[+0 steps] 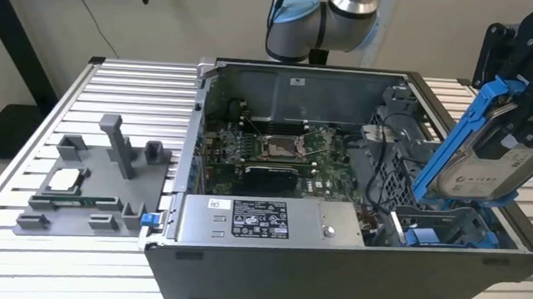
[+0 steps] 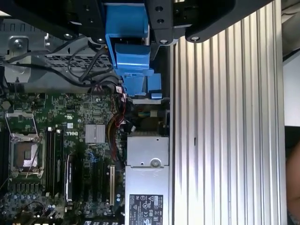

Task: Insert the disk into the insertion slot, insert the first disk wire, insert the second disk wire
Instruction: 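Insert the disk into the insertion slot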

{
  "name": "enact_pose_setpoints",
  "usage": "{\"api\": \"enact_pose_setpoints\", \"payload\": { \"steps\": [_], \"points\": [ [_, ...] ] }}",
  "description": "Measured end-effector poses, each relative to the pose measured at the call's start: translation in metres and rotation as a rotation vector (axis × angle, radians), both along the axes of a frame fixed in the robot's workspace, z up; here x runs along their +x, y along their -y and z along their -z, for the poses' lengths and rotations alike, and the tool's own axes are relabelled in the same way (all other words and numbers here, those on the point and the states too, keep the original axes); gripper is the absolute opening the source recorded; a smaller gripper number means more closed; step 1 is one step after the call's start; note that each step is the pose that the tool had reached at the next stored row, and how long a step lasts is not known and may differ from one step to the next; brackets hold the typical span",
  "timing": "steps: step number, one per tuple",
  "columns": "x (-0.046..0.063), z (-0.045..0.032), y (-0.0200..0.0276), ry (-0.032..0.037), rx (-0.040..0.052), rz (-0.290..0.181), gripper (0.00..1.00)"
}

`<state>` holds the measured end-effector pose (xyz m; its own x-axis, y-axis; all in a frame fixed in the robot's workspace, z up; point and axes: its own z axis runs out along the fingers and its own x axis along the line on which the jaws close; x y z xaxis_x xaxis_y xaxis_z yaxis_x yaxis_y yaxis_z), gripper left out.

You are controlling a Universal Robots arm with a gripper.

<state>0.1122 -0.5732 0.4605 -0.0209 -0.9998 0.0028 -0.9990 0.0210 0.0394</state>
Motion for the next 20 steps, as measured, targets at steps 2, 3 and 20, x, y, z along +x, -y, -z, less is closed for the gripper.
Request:
{"api": "enact_pose_setpoints", "payload": {
  "steps": [2,3,20],
  "points": [
    [0.000,0.0013,0.0000,0.0000,-0.0002,0.000,0.00],
    [0.000,0.0020,0.0000,-0.0001,-0.0003,0.000,0.00],
    [-0.001,0.0134,0.0022,-0.0001,-0.0001,0.002,0.00]
  ]
}}
